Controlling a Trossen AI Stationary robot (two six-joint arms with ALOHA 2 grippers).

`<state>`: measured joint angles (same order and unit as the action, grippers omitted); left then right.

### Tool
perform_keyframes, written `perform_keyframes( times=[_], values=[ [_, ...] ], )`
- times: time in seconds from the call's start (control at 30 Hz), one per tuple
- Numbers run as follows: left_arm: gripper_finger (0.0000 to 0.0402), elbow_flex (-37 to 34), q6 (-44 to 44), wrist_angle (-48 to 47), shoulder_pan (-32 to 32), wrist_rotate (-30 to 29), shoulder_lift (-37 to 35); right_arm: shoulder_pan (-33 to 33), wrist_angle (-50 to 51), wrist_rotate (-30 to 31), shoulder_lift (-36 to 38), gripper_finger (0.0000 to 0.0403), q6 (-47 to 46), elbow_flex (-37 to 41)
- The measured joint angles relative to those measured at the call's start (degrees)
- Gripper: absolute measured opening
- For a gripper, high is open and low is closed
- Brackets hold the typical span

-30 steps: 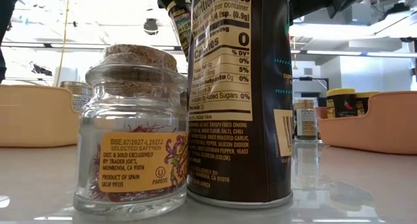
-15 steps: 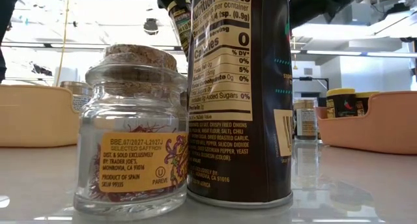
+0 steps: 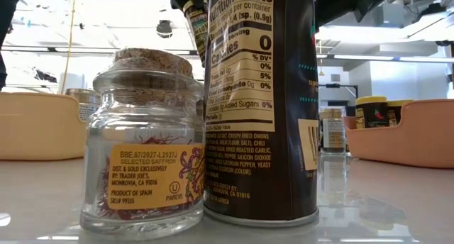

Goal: Sort spices by type
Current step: Put the yellow seasoning bottle into the orange bin

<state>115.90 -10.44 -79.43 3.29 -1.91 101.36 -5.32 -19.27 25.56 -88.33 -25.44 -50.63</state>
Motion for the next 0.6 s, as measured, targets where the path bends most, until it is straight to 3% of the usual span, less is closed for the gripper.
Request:
perform_keyframes(
  times=[0.33,0.6],
  values=[
    [0.0233,0.0,-2.3,0.2,0.0,0.1,0.0,0.6,3.0,-0.3,1.0,0.0266,3.3,0.0],
    [0.0233,0.0,-3.6,0.8,0.0,0.1,0.0,1.4,12.7,-2.2,6.2,0.0266,3.4,0.0]
  ],
)
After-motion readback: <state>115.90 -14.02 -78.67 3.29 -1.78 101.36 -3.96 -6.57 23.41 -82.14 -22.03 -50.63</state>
